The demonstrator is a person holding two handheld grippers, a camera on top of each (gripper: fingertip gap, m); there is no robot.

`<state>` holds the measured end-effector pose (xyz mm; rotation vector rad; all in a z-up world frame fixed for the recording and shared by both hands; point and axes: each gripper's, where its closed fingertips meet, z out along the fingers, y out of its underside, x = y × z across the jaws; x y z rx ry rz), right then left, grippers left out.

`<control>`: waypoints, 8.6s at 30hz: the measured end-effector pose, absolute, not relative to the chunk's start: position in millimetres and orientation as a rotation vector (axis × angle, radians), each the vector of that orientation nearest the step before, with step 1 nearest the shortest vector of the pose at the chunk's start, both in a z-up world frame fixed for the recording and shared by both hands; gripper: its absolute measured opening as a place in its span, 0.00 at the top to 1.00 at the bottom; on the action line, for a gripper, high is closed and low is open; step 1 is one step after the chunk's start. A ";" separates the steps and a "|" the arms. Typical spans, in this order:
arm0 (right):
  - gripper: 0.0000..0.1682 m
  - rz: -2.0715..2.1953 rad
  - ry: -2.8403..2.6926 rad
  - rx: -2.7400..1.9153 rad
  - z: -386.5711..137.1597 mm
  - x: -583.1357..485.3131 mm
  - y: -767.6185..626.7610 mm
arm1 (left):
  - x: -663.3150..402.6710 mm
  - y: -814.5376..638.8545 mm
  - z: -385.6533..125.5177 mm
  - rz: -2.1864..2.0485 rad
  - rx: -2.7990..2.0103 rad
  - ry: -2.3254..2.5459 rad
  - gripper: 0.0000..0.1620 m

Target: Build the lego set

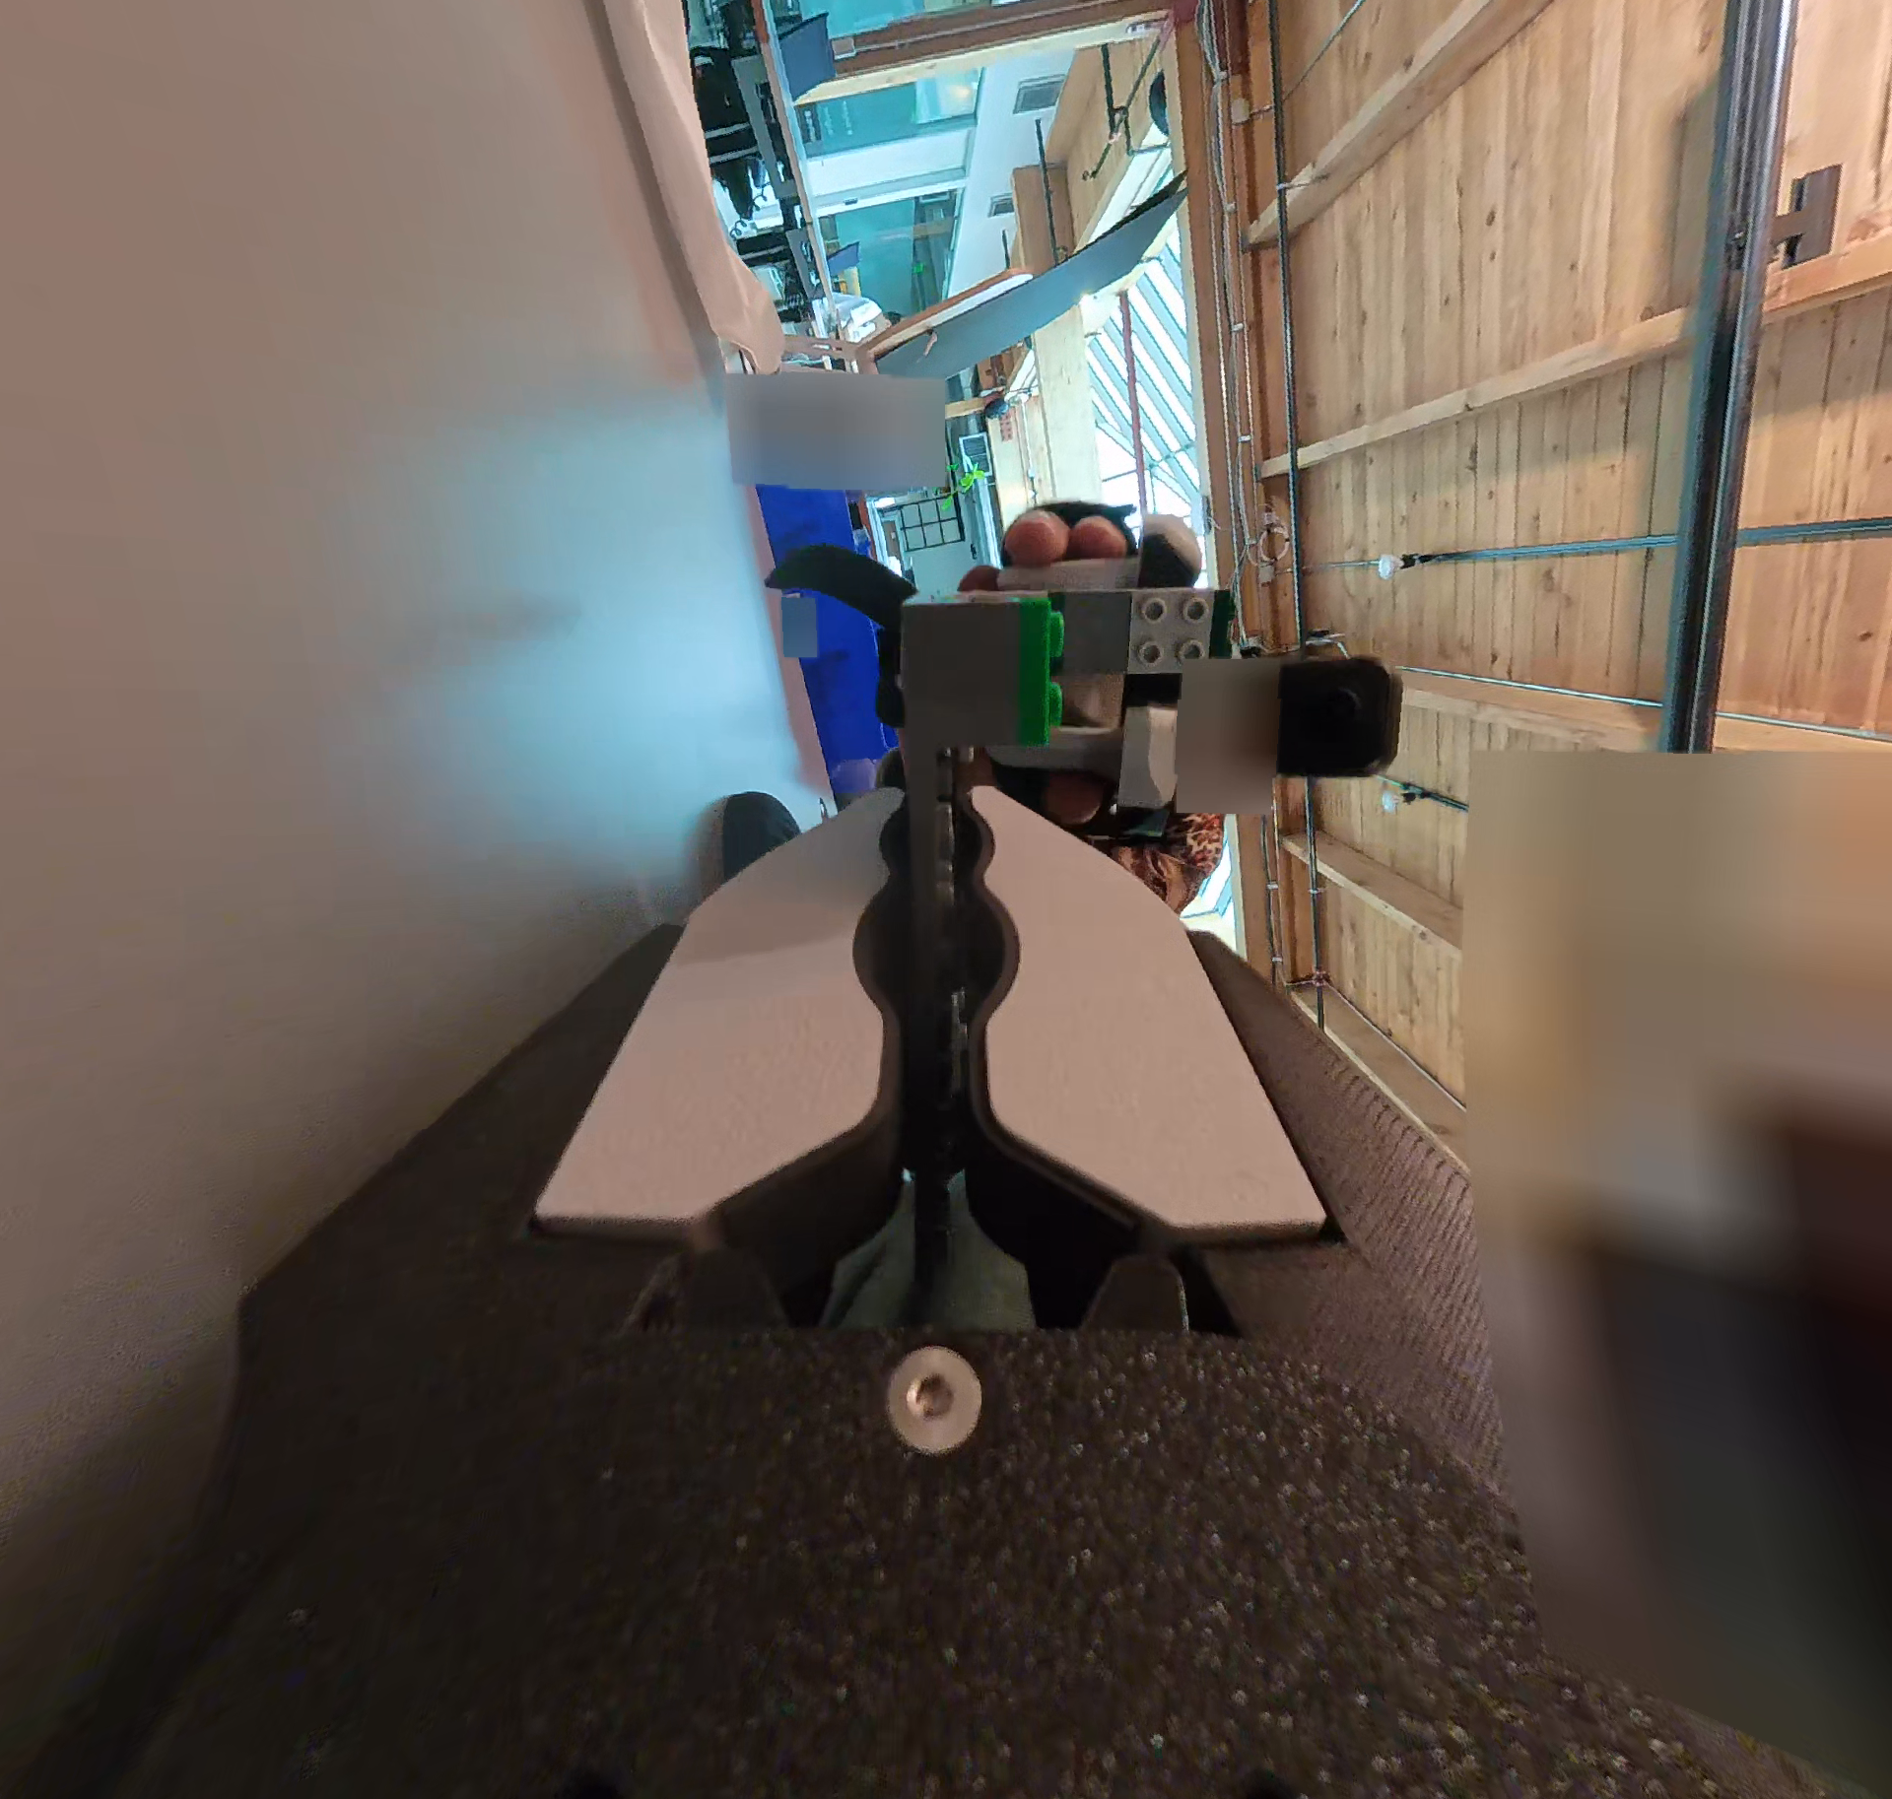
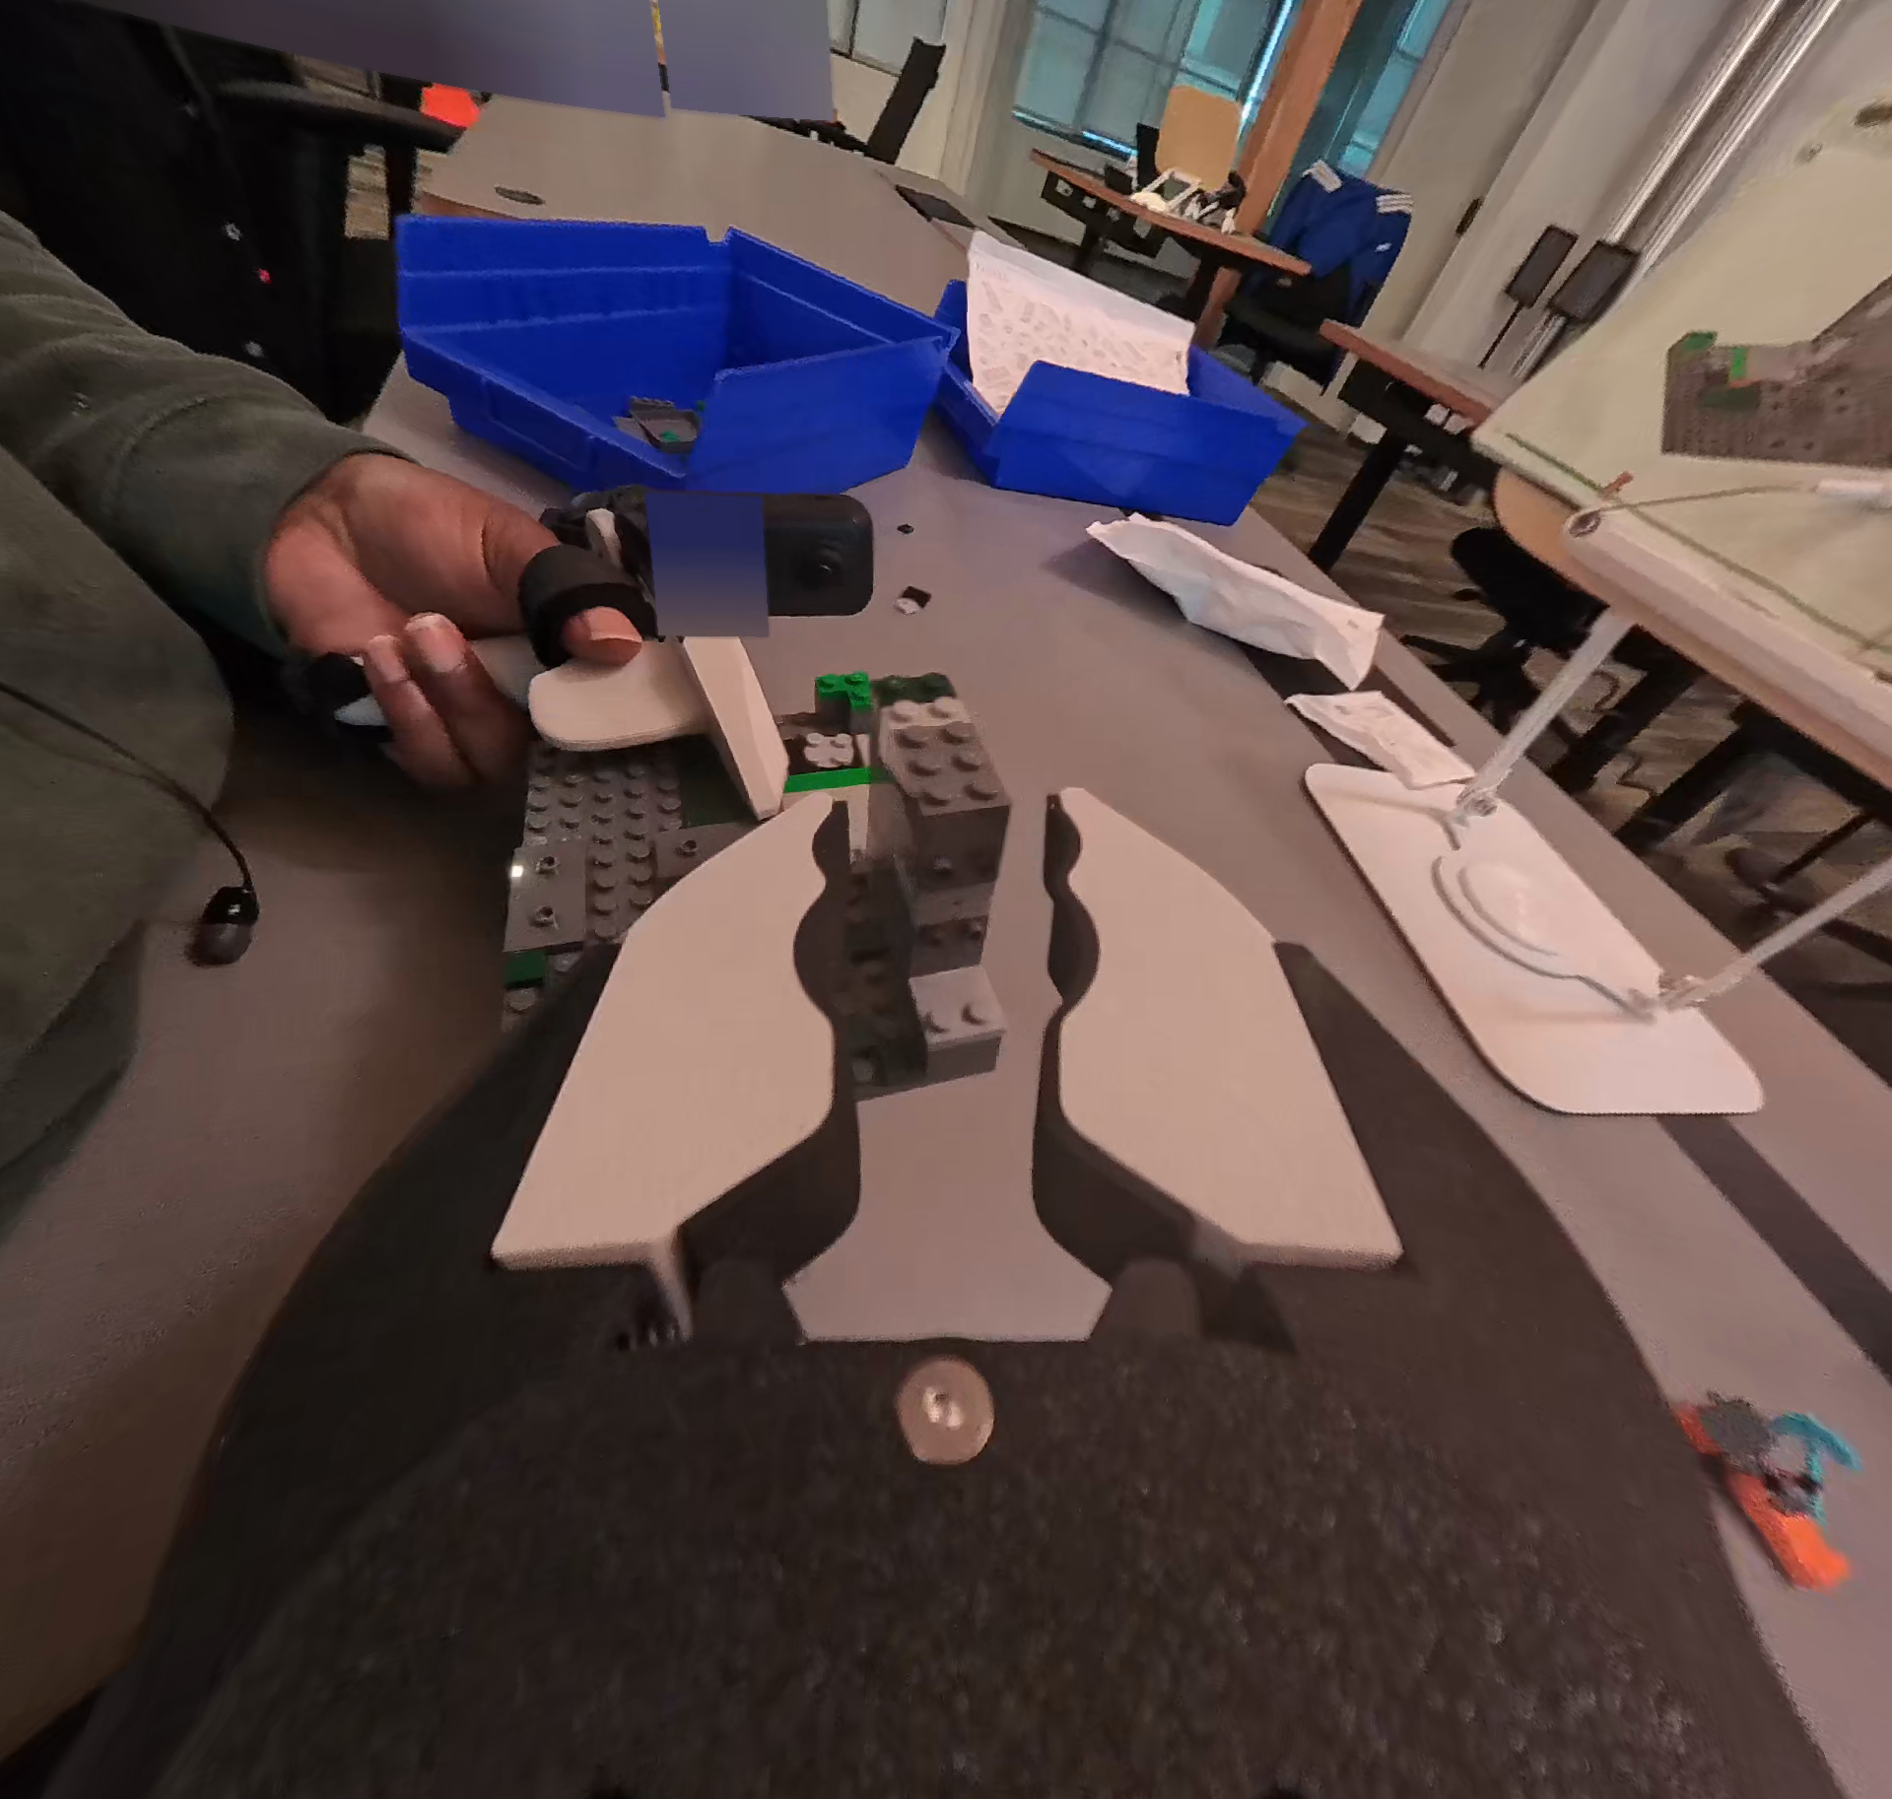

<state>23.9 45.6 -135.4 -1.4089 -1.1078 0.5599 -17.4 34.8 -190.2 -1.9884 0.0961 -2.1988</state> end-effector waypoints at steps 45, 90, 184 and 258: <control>0.90 1.007 -1.193 -1.664 -218.3 28.9 134.3 | -6.8 141.6 -200.4 -0.874 -1.811 1.174 0.86; 0.86 0.619 -1.394 -1.875 -274.5 43.9 138.5 | -2.5 133.6 -215.9 -0.354 -1.590 1.530 0.83; 0.90 0.794 -1.406 -1.863 -267.7 54.8 183.1 | -71.7 175.1 -193.7 -0.715 -1.735 0.805 1.00; 1.00 0.201 -0.497 -1.599 -134.7 51.7 145.4 | -90.0 197.6 -120.7 -0.335 -1.549 0.574 1.00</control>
